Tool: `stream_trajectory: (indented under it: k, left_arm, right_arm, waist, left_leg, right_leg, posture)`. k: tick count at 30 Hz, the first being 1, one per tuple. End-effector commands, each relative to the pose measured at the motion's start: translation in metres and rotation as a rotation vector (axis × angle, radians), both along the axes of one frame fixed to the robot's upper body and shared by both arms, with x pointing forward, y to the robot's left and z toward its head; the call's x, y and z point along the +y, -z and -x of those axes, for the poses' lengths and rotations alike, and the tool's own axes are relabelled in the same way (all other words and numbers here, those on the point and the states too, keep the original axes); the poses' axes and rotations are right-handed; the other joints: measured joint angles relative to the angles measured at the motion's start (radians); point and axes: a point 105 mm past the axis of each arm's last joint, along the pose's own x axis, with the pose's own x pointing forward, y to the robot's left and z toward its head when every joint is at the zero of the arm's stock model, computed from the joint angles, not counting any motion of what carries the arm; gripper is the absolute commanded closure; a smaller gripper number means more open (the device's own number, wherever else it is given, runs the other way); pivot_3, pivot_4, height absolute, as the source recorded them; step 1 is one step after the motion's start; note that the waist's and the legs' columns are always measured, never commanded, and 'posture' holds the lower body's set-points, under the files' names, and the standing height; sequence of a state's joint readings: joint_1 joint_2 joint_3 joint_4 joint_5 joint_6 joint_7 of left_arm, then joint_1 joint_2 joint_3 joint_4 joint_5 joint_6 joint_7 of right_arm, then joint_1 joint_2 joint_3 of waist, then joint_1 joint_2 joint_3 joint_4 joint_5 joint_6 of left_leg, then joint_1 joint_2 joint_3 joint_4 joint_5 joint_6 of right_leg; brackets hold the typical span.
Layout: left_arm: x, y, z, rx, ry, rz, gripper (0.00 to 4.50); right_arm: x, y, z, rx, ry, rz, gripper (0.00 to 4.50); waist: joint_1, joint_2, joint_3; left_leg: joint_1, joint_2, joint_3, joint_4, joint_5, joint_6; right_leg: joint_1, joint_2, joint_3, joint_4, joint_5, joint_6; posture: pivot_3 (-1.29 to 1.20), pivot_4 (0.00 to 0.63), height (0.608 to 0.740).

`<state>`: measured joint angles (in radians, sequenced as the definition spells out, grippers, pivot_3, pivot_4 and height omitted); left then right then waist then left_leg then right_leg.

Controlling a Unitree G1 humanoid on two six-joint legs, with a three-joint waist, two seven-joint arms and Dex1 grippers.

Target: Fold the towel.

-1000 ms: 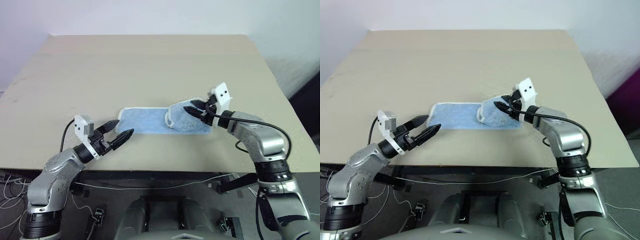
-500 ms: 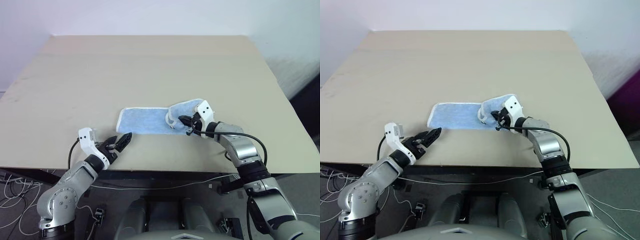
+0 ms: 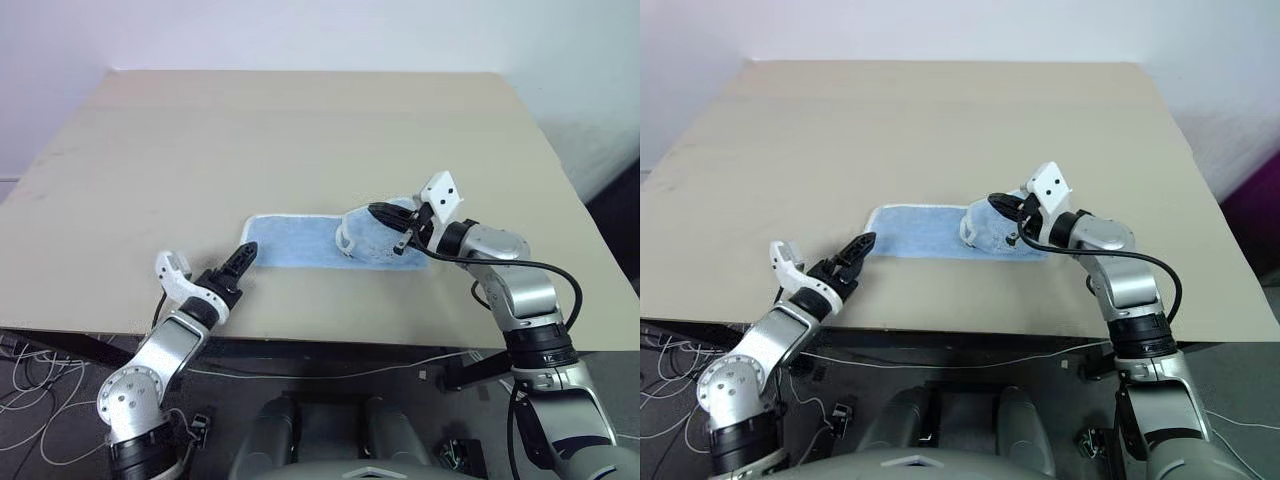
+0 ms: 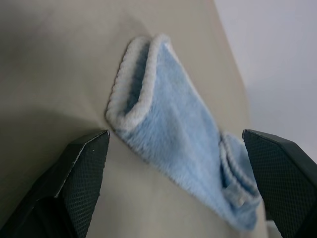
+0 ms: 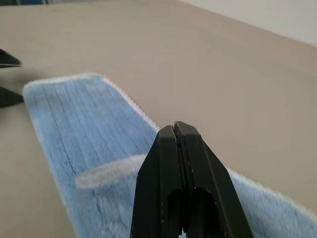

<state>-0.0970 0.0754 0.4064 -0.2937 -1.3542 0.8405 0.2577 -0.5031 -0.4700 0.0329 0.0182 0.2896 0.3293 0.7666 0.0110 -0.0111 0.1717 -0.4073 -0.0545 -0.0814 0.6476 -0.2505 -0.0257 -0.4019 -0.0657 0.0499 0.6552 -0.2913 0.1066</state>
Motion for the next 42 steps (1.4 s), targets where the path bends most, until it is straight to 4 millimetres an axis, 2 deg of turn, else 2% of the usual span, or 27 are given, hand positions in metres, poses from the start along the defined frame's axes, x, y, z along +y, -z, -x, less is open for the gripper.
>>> stream_trajectory:
  k: [1, 5, 8, 19, 25, 29, 32, 36, 40, 42]
  left_arm:
    - [-0.008, 0.006, -0.009, 0.039, 0.025, 0.015, 0.0]
    - [-0.011, 0.004, -0.017, 0.033, 0.038, 0.022, 0.0]
    - [-0.013, 0.001, -0.02, 0.022, 0.048, 0.033, 0.61]
    - [-0.009, -0.009, -0.026, -0.026, 0.029, 0.057, 4.48]
    - [0.012, -0.017, -0.03, -0.071, -0.032, 0.025, 4.48]
    - [0.049, -0.034, -0.031, -0.158, -0.142, 0.001, 4.48]
    - [0.075, -0.043, -0.027, -0.2, -0.186, -0.08, 4.48]
    - [0.098, -0.057, -0.022, -0.267, -0.18, -0.21, 4.48]
    - [0.087, -0.071, -0.02, -0.359, -0.057, -0.391, 4.48]
    - [0.062, -0.08, -0.019, -0.433, 0.078, -0.51, 4.48]
  right_arm:
    - [-0.001, -0.018, 0.006, -0.066, -0.001, -0.021, 4.48]
    - [-0.002, -0.018, 0.008, -0.07, 0.014, -0.023, 4.48]
    - [-0.002, -0.017, 0.01, -0.073, 0.023, -0.029, 4.5]
    - [-0.005, -0.015, 0.013, -0.071, 0.05, -0.037, 4.5]
    - [-0.005, -0.013, 0.012, -0.068, 0.061, -0.036, 4.5]
    - [-0.008, -0.013, 0.012, -0.071, 0.072, -0.036, 4.5]
    - [-0.011, -0.013, 0.012, -0.073, 0.085, -0.036, 4.5]
    - [-0.014, -0.013, 0.012, -0.075, 0.099, -0.037, 4.5]
    - [-0.014, -0.013, 0.011, -0.074, 0.106, -0.039, 4.5]
    - [-0.014, -0.011, 0.011, -0.071, 0.108, -0.039, 4.5]
  waist:
    - [0.004, 0.0, 0.0]
    - [0.005, 0.0, 0.0]
    - [0.003, 0.0, 0.0]
    - [0.0, 0.0, 0.0]
    - [-0.001, 0.0, 0.0]
    - [-0.005, 0.0, 0.0]
    - [-0.008, 0.0, 0.0]
    - [-0.009, 0.0, 0.0]
    - [-0.008, 0.0, 0.0]
    - [-0.005, 0.0, 0.001]
  left_leg:
    - [0.0, 0.0, 0.0, 0.0, 0.0, 0.0]
    - [0.0, -0.001, -0.001, 0.0, 0.0, 0.0]
    - [0.0, -0.001, -0.001, 0.0, 0.0, 0.0]
    - [0.0, 0.0, -0.001, -0.001, 0.0, 0.0]
    - [0.0, 0.0, -0.001, -0.001, 0.0, 0.0]
    - [0.0, 0.0, -0.001, -0.001, 0.0, 0.0]
    - [0.0, 0.001, -0.001, -0.002, 0.0, 0.0]
    - [-0.001, 0.0, 0.0, -0.002, 0.0, 0.0]
    - [-0.001, 0.0, 0.0, -0.003, 0.0, 0.0]
    - [-0.001, 0.0, 0.0, -0.002, 0.0, 0.0]
  right_leg:
    - [0.0, 0.0, 0.0, 0.0, 0.0, 0.0]
    - [0.002, 0.0, -0.001, -0.001, 0.0, 0.0]
    - [0.002, 0.0, -0.001, -0.001, 0.0, 0.0]
    - [0.001, 0.0, -0.001, -0.002, 0.0, 0.0]
    - [0.001, 0.0, -0.001, -0.002, 0.0, 0.0]
    - [0.0, 0.001, 0.0, -0.002, 0.0, 0.0]
    - [-0.001, 0.001, 0.0, -0.002, 0.0, 0.0]
    - [-0.001, 0.001, 0.0, -0.002, 0.0, 0.0]
    - [-0.001, 0.001, 0.0, -0.002, 0.0, 0.0]
    - [-0.001, 0.0, 0.0, -0.002, 0.0, 0.0]
  posture:
    - [0.0, 0.15, 0.74]
    - [0.0, 0.15, 0.74]
    - [0.0, 0.15, 0.74]
    - [0.0, 0.15, 0.74]
    - [0.0, 0.15, 0.74]
    - [0.0, 0.15, 0.74]
    - [0.0, 0.15, 0.74]
    - [0.0, 0.15, 0.74]
    - [0.0, 0.15, 0.74]
    - [0.0, 0.15, 0.74]
